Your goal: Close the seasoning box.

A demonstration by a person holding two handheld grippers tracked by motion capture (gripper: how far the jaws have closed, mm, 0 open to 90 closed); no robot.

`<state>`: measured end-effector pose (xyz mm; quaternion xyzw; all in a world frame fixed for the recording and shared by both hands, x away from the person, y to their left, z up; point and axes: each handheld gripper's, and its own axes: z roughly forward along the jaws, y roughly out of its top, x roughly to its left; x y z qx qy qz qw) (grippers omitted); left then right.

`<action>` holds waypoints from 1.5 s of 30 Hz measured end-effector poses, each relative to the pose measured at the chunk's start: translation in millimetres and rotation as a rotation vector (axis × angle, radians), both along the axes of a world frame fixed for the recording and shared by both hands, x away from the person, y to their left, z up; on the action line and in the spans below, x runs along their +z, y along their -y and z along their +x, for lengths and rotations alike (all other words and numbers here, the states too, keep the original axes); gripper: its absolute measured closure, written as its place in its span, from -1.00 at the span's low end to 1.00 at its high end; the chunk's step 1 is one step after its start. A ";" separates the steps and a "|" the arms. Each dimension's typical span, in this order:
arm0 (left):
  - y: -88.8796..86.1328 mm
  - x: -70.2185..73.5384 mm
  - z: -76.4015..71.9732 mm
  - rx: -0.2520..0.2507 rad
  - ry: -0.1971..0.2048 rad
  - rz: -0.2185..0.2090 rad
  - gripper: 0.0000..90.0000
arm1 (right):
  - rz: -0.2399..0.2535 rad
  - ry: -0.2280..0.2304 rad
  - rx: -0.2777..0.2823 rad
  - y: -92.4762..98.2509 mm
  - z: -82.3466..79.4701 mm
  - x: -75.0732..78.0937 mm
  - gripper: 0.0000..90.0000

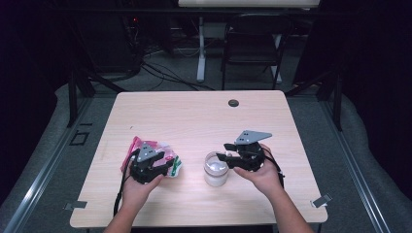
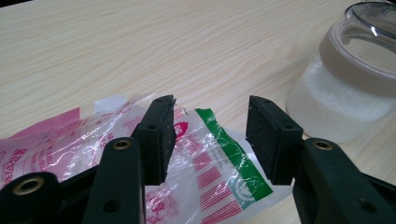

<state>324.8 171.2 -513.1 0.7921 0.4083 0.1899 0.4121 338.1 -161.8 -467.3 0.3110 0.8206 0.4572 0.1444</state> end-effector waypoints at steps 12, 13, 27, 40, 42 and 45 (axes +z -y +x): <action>-11.6 2.5 13.4 0.038 -0.008 -0.033 0.11 | 0.013 -0.003 -0.189 51.0 4.9 3.3 0.12; -12.0 2.3 14.5 0.043 -0.006 -0.031 0.11 | 0.017 -0.006 -0.200 54.7 5.0 3.0 0.12; -20.4 -7.2 25.6 0.087 -0.026 -0.028 0.09 | 0.017 -0.043 -0.343 77.2 14.3 -26.9 0.11; -21.4 -11.5 25.9 0.103 -0.031 -0.021 0.08 | -0.004 -0.145 -0.478 97.5 29.6 -69.7 0.12; -21.5 -11.8 26.3 0.102 -0.031 -0.015 0.08 | -0.002 -0.142 -0.478 98.5 30.0 -70.1 0.12; -22.2 -11.6 26.7 0.107 -0.028 -0.017 0.08 | -0.009 -0.141 -0.473 96.8 29.9 -70.9 0.12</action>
